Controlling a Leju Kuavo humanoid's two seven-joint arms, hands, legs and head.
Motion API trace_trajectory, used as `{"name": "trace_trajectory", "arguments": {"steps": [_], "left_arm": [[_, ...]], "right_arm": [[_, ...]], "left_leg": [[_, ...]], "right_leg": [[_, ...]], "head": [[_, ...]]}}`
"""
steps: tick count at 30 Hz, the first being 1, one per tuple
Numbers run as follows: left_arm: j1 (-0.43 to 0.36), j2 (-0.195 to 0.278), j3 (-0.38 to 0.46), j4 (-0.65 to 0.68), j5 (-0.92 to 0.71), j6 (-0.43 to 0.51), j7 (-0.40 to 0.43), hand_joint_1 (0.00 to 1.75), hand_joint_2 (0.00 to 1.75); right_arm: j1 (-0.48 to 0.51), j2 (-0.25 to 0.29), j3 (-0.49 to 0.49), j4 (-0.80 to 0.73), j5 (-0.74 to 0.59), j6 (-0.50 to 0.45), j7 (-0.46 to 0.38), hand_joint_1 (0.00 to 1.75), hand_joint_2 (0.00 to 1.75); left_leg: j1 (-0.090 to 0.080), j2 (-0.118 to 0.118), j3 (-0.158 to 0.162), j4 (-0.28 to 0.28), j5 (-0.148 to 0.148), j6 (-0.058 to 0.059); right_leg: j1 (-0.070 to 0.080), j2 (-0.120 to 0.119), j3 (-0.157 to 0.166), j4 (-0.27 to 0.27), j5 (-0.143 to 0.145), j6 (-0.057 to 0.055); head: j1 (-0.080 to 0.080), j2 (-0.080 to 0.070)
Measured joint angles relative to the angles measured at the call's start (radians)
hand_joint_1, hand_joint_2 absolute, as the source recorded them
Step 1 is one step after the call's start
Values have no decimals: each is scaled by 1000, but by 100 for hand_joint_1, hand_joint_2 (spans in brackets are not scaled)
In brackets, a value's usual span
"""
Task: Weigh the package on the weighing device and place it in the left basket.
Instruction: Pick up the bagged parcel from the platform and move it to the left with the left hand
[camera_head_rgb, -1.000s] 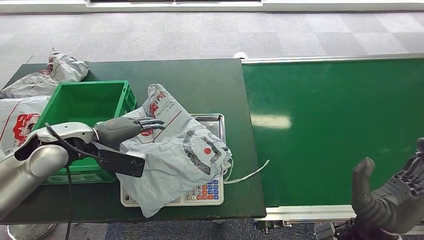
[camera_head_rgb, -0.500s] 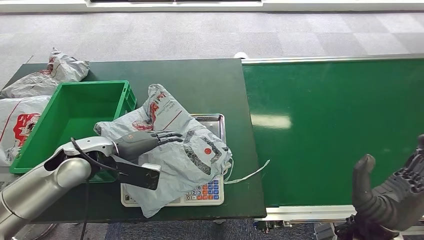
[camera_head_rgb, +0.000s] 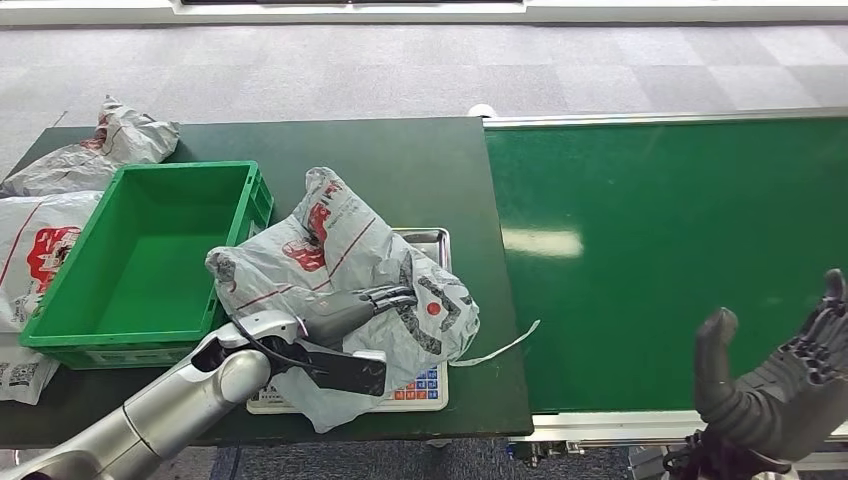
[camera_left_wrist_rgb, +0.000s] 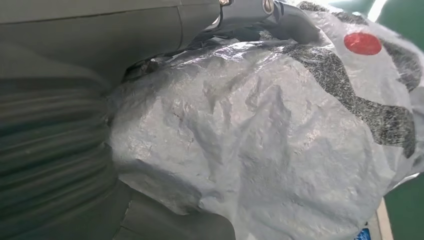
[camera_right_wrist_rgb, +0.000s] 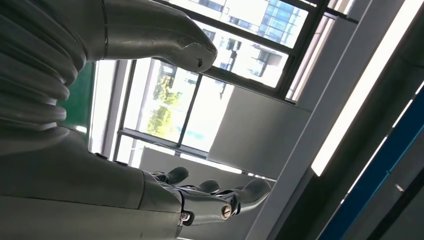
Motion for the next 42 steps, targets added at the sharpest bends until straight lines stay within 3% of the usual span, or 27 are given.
{"name": "trace_trajectory", "arguments": {"steps": [3, 4, 11, 19, 30, 42], "left_arm": [[10, -47, 14, 60, -11, 16, -9, 158, 175], [14, -60, 18, 77, -15, 22, -12, 175, 175], [18, -127, 53, 164, -75, 62, -64, 175, 175], [20, -144, 101, 167, -132, 63, -78, 175, 175], [4, -115, 158, 147, -134, 63, -89, 175, 175], [6, -39, 228, 17, -113, 69, -68, 175, 175]], "right_arm": [[1, 6, 1, 0, 7, -2, 4, 0, 175], [1, 8, 2, 0, 10, -2, 5, 0, 175], [2, 28, 2, -7, 50, -1, 32, 0, 175], [9, 43, 2, -20, 61, -1, 29, 0, 175], [9, 45, 2, -30, 49, 4, 25, 0, 175], [18, 45, -11, -47, 28, 25, 20, 0, 175]], "left_leg": [[0, -1, 0, 0, 0, 0], [0, -1, 0, 0, 0, 0], [0, -1, 0, 0, 0, 1], [0, -1, 0, 0, 1, 1], [0, 0, 0, 0, 2, 1], [0, -1, -1, 0, 2, 1]], "right_leg": [[0, -1, 0, 0, 0, 0], [0, -1, 0, 0, 0, 0], [0, -2, 1, 0, 0, 0], [0, -2, 1, 0, 0, 0], [0, -1, 0, 0, 1, 1], [0, -1, 0, 0, 1, 1]], "head": [[0, 0], [0, 0], [0, 0], [0, 0], [0, 0], [0, 0]]}}
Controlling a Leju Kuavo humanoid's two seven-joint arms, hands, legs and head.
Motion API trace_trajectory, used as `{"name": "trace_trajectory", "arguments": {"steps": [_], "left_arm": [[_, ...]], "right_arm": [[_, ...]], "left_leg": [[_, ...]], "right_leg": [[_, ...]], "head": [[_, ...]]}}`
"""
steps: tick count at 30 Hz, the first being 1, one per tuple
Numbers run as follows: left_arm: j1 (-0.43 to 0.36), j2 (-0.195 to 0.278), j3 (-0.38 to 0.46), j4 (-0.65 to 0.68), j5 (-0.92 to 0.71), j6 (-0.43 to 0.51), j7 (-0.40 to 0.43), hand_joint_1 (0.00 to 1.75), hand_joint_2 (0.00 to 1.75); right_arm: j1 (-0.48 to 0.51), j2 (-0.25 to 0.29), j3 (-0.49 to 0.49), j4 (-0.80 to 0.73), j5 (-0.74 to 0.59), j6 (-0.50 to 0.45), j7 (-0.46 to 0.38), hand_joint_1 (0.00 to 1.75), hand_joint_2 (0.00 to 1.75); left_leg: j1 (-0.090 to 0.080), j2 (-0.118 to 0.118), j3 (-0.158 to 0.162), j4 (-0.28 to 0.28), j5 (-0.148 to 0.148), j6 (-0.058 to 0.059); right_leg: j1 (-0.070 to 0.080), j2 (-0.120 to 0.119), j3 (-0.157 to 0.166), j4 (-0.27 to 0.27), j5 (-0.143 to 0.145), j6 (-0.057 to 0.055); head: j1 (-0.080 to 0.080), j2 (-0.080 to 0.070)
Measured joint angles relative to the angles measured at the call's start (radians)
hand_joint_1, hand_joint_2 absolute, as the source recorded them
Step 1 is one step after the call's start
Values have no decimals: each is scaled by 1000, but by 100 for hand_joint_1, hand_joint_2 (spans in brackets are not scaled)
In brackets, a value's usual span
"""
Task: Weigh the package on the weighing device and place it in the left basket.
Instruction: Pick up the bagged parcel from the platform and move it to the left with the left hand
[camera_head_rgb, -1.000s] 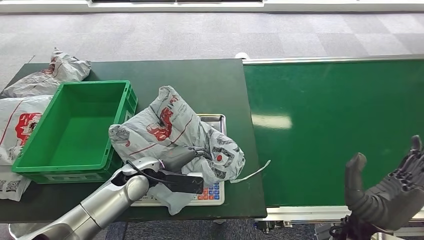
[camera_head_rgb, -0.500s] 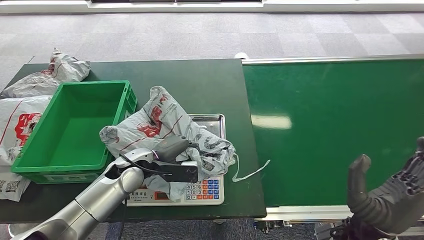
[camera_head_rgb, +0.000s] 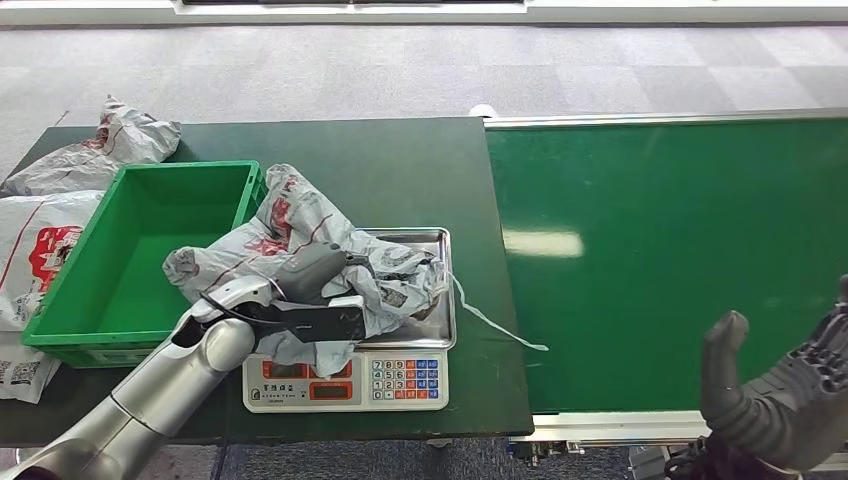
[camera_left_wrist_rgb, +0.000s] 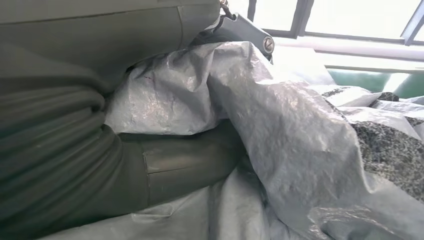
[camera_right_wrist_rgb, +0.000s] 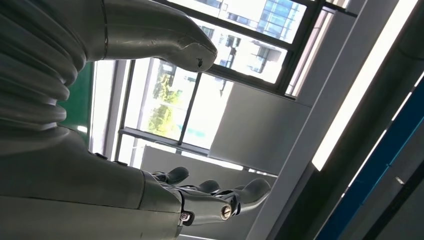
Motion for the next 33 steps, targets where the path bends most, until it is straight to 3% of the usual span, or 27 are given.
{"name": "trace_trajectory", "arguments": {"steps": [6, 7, 11, 18, 26, 33], "left_arm": [[1, 7, 8, -16, 0, 15, 1, 175, 175], [1, 18, 21, -44, -9, 51, 2, 175, 175], [-25, 106, 157, -271, -123, 286, 19, 175, 175], [-63, 173, 377, -485, -208, 454, -4, 175, 175], [-12, 236, 553, -537, -164, 531, -22, 175, 175], [67, 241, 612, -533, -187, 534, -26, 175, 175]], "right_arm": [[1, 0, -2, -1, -2, 0, -1, 0, 175], [6, 0, -5, -4, -6, 0, -4, 0, 175], [34, 0, -16, -21, -23, -12, -33, 0, 175], [64, 0, -16, -22, -18, -52, -56, 0, 175], [137, 0, -16, -34, -37, -77, -88, 0, 175], [157, 0, -15, -46, -25, -93, -82, 0, 175]], "left_leg": [[0, 0, 0, 0, 0, 0], [0, 0, 0, 0, 0, 0], [2, 1, -1, 0, 0, 0], [2, 1, -1, 0, 0, -1], [2, 2, -1, 0, 0, -1], [2, 2, -1, 0, 0, -1]], "right_leg": [[0, 0, 0, 0, 0, 0], [0, 0, 0, 0, 0, 0], [2, 1, -2, 0, 0, 0], [2, 1, -2, 0, 0, 0], [2, 2, -2, 0, 0, 0], [2, 2, -1, 0, 0, 0]], "head": [[0, 0], [0, 0], [0, 0], [0, 0], [0, 0], [0, 0]]}}
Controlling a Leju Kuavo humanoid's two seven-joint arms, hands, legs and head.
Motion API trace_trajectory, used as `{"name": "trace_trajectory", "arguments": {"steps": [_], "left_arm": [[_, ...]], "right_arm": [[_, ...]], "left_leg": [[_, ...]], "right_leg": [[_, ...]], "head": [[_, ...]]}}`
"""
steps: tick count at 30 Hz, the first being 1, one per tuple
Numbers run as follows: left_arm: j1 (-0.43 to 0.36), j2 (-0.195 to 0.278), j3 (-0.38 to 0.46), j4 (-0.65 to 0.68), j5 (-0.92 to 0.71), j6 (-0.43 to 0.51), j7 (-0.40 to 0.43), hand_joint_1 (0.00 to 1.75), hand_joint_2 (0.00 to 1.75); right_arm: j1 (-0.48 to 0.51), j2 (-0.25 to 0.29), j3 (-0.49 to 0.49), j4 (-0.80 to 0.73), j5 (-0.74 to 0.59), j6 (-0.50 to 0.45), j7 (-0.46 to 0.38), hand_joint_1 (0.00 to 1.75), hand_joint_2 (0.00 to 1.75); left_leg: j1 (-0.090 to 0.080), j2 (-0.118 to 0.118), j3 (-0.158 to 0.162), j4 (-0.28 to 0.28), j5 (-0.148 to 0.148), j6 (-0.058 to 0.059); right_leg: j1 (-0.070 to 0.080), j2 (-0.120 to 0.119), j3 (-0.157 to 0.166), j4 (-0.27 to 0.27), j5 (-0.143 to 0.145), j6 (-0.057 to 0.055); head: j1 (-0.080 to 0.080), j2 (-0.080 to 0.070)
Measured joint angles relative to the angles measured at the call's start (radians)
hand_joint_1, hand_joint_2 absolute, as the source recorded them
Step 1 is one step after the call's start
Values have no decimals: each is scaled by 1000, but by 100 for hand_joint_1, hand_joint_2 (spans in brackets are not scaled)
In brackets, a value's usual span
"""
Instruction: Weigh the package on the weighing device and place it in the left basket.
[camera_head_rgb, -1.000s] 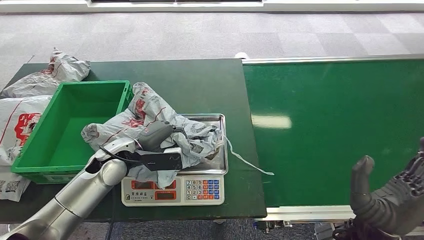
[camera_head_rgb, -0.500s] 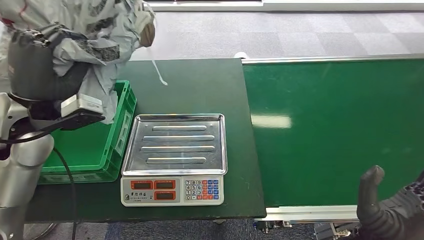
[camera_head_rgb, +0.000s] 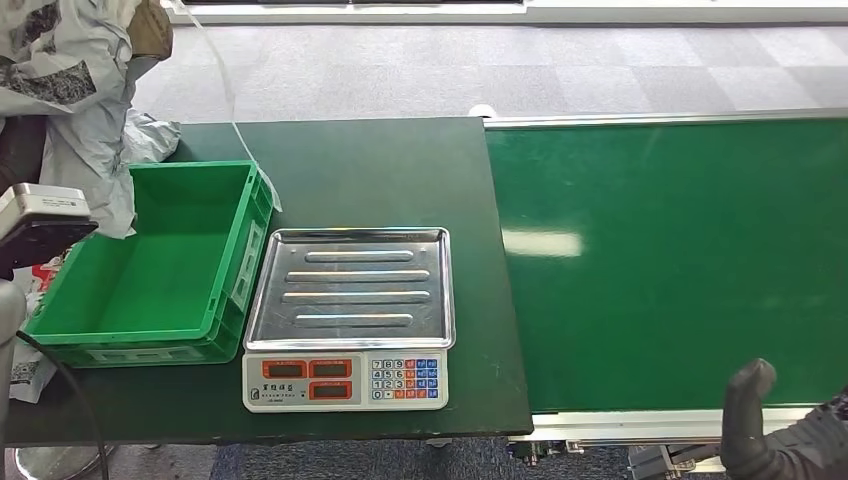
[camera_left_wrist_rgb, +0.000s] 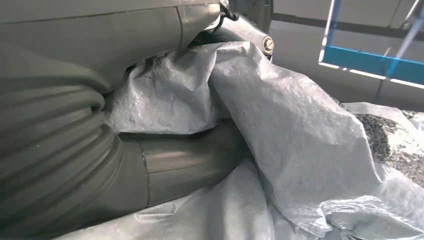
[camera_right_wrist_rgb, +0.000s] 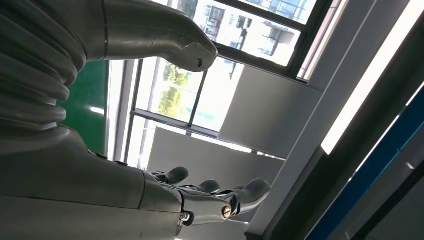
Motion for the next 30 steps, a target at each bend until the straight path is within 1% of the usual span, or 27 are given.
{"name": "trace_trajectory", "arguments": {"steps": [6, 10, 13, 16, 27, 28, 30], "left_arm": [[40, 0, 30, 43, -34, -6, 21, 175, 175], [59, -1, 49, 116, -95, -1, 30, 175, 175], [62, -1, 62, 193, -140, 12, 32, 175, 175], [63, -2, 72, 244, -150, 17, 31, 175, 175], [63, -3, 80, 318, -162, 14, 45, 175, 175], [63, -4, 81, 329, -166, 14, 45, 147, 175], [63, -7, 85, 353, -173, 14, 41, 60, 175]], "right_arm": [[5, 0, 0, -14, 8, -3, 11, 0, 175], [7, 0, 0, -20, 8, -3, 12, 0, 175], [8, -1, 0, -23, 0, -2, 12, 0, 175], [8, -2, 0, -28, -2, -1, 13, 0, 175], [8, -2, 0, -29, 0, 1, 11, 0, 175], [9, -2, 0, -29, 0, 2, 11, 0, 175], [9, -2, 0, -30, 4, 6, 11, 0, 175]], "left_leg": [[0, 0, 0, 0, 0, 0], [0, 0, 0, 0, 0, 0], [0, 0, 0, 0, 0, 0], [0, 0, 0, 0, 0, 0], [0, 0, 0, 0, 0, 0], [0, 0, 0, 0, 0, 0], [0, 0, 0, 0, 0, 0]], "right_leg": [[0, 0, 0, 0, 0, 0], [0, 0, -1, 0, 0, 0], [0, 0, -1, 0, 0, 0], [0, 0, -1, 0, 0, 0], [0, 0, -1, 0, 0, 0], [0, 0, -1, 0, 0, 0], [0, 0, -1, 0, 0, 0]], "head": [[0, 0], [0, 0], [0, 0], [0, 0], [0, 0], [0, 0], [0, 0]]}}
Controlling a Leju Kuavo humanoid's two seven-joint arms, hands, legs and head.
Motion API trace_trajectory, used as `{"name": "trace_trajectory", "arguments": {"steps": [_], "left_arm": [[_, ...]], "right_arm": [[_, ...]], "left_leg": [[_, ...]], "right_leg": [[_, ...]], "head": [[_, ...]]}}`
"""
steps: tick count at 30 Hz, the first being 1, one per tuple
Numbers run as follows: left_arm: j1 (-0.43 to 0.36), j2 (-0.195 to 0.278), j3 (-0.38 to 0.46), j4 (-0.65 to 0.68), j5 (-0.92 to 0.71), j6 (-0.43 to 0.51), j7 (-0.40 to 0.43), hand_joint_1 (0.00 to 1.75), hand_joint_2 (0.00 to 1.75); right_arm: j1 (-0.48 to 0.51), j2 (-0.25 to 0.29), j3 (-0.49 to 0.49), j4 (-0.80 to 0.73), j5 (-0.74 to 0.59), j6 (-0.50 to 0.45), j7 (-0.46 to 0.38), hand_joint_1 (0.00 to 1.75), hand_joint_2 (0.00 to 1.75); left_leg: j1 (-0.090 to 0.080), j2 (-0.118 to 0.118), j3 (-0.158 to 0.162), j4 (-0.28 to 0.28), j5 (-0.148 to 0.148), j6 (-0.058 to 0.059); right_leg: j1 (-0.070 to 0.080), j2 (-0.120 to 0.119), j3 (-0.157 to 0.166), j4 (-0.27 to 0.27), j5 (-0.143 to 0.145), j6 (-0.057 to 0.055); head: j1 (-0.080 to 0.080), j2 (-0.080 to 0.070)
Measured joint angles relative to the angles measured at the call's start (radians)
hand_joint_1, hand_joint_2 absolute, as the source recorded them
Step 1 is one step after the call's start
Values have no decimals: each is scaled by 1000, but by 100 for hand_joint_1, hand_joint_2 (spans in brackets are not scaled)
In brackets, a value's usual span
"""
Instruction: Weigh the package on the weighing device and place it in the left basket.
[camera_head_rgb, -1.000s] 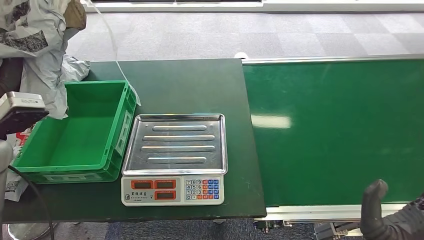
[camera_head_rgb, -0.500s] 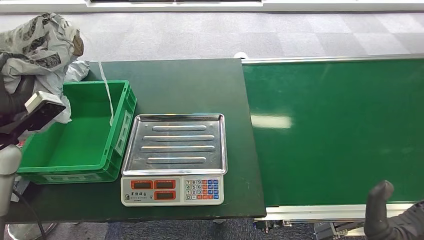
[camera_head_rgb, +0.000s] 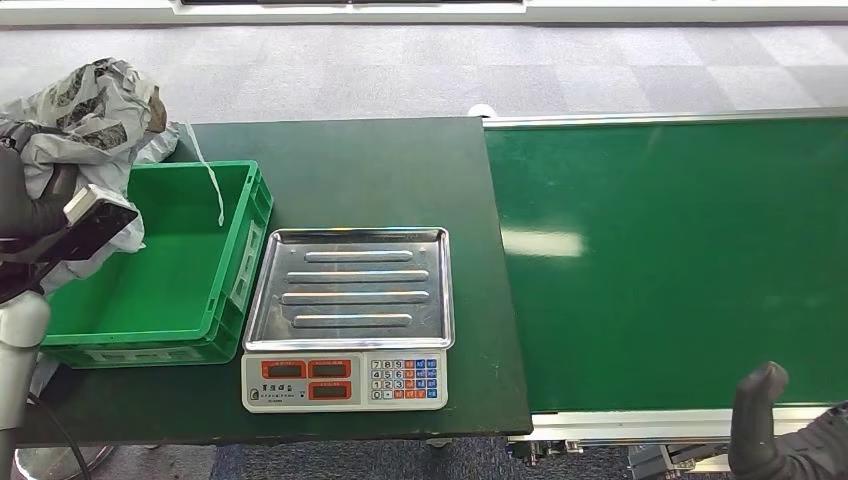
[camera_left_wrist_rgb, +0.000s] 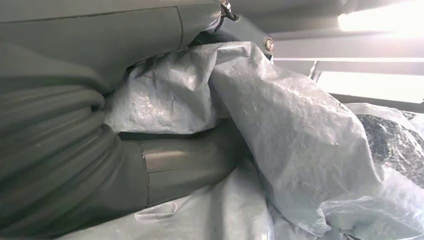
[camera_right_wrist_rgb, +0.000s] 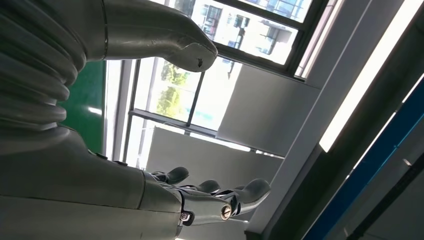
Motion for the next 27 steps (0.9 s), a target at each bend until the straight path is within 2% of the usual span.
{"name": "trace_trajectory", "arguments": {"steps": [1, 2, 4, 9, 16, 21, 27], "left_arm": [[0, -2, 2, 12, -3, 0, -2, 17, 131], [-1, -5, 4, 23, -7, 0, -3, 0, 87], [-2, -9, 5, 41, -19, 1, -3, 0, 0], [-5, -21, 12, 61, -38, 22, 19, 0, 0], [-20, -43, 25, 64, -76, 147, 77, 0, 0], [-28, -55, 39, 70, -60, 210, 86, 0, 0], [-58, -61, 43, 85, 75, 142, 101, 0, 0]], "right_arm": [[0, 0, 0, -1, 4, 2, 1, 0, 175], [0, 0, 0, -2, 8, 4, 2, 0, 175], [-1, 0, 0, -4, 15, 9, 4, 0, 175], [-2, 0, 0, -4, 30, 17, 12, 0, 175], [-2, 7, 0, -4, 58, 12, 22, 0, 175], [-2, 12, 1, -4, 70, -9, 28, 0, 175], [7, 13, 2, -4, 68, -41, 33, 0, 175]], "left_leg": [[0, 0, 0, 0, 0, 0], [0, 0, 0, 0, 0, 0], [0, 0, 0, 0, 0, 0], [0, 0, 0, 0, 0, 0], [0, 0, 0, 0, 0, 0], [0, 0, 0, 0, 0, 0], [0, 0, 0, 0, 0, 0]], "right_leg": [[0, 0, 0, 0, 0, 0], [0, 0, 0, 0, 0, 0], [0, 0, 0, 0, 0, 0], [0, 0, 0, 0, 0, 0], [0, 0, 0, 0, 0, 0], [0, 0, 0, 0, 0, 0], [0, 0, 0, 0, 0, 0]], "head": [[0, 0], [0, 0], [0, 0], [0, 0], [0, 0], [0, 0], [0, 0]]}}
